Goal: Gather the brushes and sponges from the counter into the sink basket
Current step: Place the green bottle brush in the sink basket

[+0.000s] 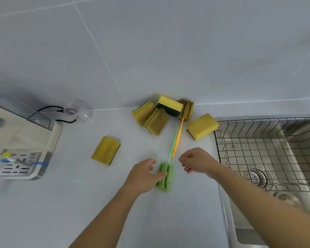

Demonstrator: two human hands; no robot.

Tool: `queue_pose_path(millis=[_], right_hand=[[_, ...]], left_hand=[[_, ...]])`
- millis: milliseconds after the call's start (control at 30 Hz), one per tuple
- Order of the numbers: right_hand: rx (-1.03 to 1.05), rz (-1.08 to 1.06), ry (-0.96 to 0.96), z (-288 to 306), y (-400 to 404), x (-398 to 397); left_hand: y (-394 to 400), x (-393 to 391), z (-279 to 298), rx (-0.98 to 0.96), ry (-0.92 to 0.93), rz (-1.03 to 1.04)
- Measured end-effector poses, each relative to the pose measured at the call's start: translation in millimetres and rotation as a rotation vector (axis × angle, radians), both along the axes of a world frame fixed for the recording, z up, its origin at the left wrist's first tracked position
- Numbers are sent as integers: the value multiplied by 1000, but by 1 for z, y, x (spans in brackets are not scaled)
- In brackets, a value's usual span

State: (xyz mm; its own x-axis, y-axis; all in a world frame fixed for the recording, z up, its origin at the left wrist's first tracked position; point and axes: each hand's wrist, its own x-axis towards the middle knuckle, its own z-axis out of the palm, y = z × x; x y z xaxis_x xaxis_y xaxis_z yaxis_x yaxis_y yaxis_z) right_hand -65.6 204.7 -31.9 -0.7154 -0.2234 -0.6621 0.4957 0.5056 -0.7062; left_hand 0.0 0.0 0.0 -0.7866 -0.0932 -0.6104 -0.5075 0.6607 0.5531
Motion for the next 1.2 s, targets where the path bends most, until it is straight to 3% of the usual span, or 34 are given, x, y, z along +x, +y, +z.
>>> queue_pose_path(millis=[200, 567, 900, 1200], right_hand=[[-114, -98, -117, -24, -19, 10], [-216, -142, -196, -23, -31, 21], [-283, -180, -101, 20, -41, 49], [-291, -313, 104, 61, -46, 90]], left_hand=[[20, 10, -18, -66, -43, 26], [17, 29, -29, 66, 3, 140], [-4, 58, -10, 209, 207, 174], [-23, 93, 6, 301, 346, 91]])
